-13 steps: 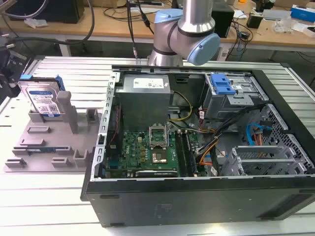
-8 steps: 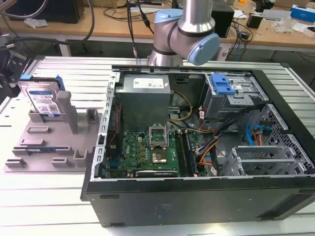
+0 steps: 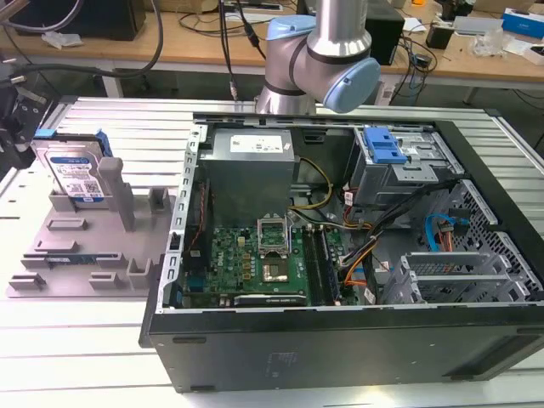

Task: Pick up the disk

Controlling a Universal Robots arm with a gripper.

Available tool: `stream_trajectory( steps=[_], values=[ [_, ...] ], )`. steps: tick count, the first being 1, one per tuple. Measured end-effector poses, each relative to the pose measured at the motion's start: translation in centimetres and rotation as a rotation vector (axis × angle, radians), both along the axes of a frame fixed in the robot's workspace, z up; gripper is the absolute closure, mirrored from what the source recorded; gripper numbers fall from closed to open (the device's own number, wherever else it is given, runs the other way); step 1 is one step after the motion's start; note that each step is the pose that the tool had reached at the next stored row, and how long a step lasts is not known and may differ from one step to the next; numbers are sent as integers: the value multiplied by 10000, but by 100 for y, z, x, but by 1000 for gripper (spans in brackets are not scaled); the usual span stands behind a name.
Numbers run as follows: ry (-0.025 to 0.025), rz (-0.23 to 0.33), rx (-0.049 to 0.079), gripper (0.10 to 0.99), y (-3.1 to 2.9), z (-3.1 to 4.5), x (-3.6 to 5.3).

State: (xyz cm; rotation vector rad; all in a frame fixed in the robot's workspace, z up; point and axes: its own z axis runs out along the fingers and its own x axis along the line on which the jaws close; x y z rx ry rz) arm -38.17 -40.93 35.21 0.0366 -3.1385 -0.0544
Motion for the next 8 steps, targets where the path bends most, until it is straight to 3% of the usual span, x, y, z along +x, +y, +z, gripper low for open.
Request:
stream_trajectory(
  steps=[4,8],
  values=[
    [5,784,-3,980,1,-7,0],
    [6,2562,-3,980,0,-26,0]
  ],
)
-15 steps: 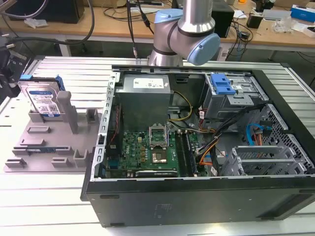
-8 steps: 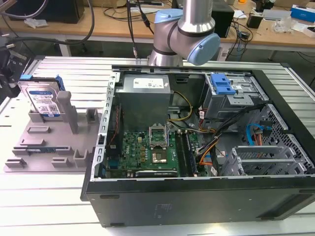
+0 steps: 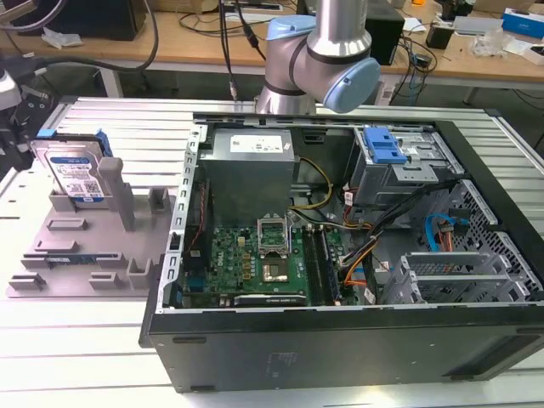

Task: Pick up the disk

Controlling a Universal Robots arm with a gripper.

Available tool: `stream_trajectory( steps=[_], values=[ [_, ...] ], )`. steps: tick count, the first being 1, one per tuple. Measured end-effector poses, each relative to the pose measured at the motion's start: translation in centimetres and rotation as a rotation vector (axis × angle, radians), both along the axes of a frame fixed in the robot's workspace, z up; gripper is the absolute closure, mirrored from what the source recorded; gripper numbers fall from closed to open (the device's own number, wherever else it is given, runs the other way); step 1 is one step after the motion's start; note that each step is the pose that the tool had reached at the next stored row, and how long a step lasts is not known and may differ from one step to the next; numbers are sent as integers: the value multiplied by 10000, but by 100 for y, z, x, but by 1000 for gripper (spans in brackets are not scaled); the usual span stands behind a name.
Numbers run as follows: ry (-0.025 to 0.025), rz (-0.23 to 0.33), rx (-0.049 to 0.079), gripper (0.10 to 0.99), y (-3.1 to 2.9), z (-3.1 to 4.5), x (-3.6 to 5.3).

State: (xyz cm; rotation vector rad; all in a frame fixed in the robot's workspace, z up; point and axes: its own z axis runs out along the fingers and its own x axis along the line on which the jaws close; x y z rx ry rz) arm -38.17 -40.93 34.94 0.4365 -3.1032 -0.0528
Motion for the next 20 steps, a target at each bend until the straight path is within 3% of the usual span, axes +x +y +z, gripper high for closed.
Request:
stream_trajectory(
  steps=[3,9,11,12,13,14,16,20],
  values=[
    [0,1205,0,980,0,-14,0],
    [0,2381,1,980,0,-24,0],
    [0,3002,1,851,0,-29,0],
    [0,3183,1,851,0,-30,0],
    [0,3483,1,729,0,-32,0],
    [0,3789,0,729,0,-34,0],
    [0,4246,0,604,0,-36,0],
    [-1,5750,1,604,0,-42,0]
  ],
)
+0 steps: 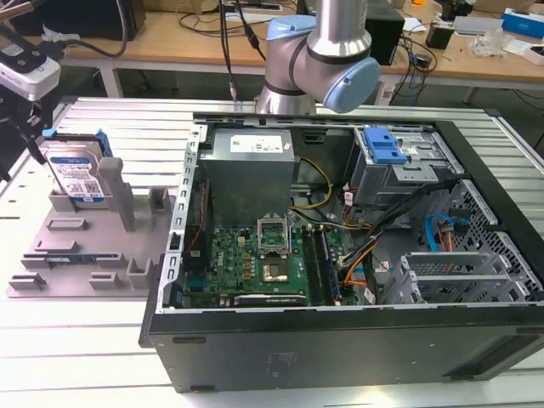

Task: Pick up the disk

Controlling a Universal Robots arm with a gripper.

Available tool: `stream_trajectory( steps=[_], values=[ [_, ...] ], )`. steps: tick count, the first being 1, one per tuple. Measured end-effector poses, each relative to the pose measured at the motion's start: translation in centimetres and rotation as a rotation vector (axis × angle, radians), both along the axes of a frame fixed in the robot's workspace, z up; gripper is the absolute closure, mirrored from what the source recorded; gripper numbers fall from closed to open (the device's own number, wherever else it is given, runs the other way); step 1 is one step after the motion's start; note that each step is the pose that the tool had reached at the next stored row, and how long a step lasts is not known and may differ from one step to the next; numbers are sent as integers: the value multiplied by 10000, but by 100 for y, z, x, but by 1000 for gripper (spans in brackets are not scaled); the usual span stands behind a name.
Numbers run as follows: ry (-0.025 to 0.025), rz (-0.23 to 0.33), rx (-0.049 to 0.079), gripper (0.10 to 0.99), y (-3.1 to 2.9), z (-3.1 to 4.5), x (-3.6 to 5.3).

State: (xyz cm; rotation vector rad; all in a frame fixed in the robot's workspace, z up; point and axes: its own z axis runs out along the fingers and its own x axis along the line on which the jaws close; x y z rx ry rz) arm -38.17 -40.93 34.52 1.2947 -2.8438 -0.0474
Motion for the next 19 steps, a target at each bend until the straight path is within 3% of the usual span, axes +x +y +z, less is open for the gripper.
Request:
stream_trajectory(
  steps=[3,19],
  values=[
    [0,1171,0,604,0,-6,0],
    [-58,4663,-13,604,0,-25,0]
  ],
)
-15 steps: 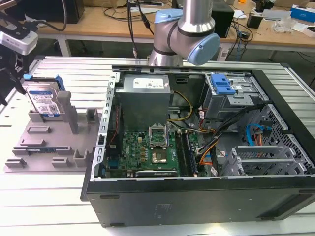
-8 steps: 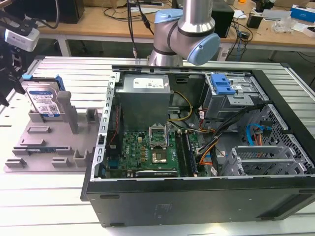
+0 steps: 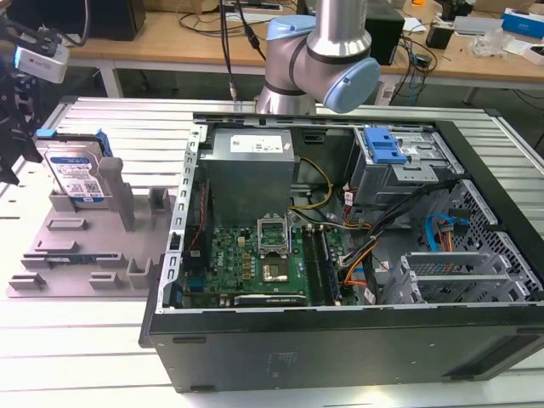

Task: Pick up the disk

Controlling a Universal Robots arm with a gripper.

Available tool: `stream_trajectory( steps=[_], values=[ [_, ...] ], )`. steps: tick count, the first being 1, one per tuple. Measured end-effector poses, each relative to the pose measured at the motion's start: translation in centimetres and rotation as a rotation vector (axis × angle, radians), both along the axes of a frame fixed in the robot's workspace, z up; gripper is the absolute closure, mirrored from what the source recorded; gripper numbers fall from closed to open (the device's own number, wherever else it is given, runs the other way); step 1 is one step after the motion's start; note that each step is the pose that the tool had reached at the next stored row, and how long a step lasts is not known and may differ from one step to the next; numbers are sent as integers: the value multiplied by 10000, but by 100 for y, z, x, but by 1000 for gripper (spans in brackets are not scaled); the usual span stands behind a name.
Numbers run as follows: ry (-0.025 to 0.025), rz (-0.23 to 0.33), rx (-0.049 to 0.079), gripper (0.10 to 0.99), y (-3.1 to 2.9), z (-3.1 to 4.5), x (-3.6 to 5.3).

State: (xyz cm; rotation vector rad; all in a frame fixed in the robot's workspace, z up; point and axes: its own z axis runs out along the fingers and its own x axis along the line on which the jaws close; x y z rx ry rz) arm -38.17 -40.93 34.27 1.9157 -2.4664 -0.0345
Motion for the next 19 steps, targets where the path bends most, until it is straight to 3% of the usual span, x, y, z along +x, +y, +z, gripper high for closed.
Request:
stream_trajectory(
  steps=[2,8,11,13,15,19],
  values=[
    [-13,321,1,604,0,-3,1],
    [-13,371,1,604,0,-2,4],
    [-13,1293,1,604,1,-3,4],
    [-14,1389,0,604,2,-3,4],
    [-14,1401,-15,604,130,-4,-20],
    [-11,1426,-27,604,278,-5,-54]
  ],
)
